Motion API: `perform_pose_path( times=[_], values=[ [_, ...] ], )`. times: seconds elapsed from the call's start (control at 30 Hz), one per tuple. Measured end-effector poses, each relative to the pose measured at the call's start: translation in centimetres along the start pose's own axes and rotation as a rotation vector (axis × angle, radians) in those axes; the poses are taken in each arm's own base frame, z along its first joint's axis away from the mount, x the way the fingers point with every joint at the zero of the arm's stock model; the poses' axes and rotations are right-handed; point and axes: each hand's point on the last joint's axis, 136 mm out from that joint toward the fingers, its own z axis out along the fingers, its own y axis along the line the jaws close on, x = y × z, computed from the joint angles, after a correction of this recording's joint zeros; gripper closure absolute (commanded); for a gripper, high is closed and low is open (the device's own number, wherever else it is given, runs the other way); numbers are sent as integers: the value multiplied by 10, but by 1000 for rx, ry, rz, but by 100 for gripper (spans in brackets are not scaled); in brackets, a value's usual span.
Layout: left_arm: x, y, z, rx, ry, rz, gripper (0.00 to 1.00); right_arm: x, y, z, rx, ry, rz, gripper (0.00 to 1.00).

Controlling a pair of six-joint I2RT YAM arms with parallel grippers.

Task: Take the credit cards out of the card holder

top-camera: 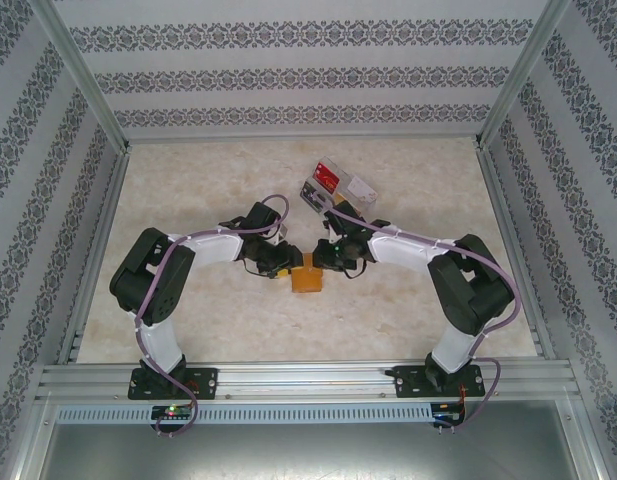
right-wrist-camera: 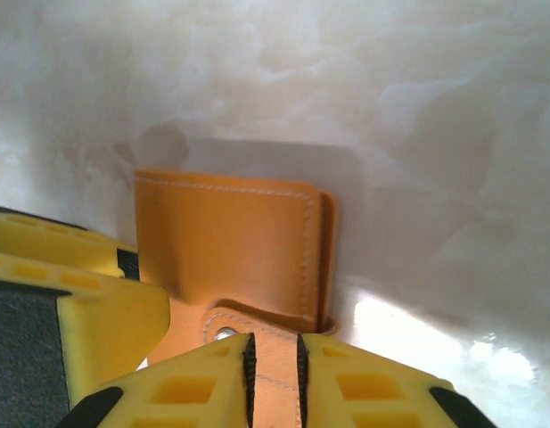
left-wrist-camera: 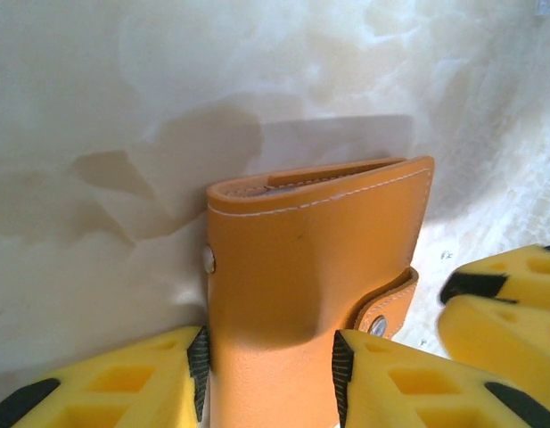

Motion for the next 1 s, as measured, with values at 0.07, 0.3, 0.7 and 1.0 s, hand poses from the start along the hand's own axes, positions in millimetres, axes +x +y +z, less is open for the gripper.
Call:
perform_pose_path(
  times=[0.07,0.3,0.7,1.0],
  values=[
    [1,-2,1,11,7,-1,57,4,0,2,3,12,-2,80],
    [4,-5,6,48,41,-9,57,9,-1,13,-6,41,5,80],
    [1,-6,5,123,52,-47,77,1,-3,13,-62,38,33,78],
    [-3,-17,2,184,47,-25,89,0,-7,4,-6,8,-20,60]
  ],
)
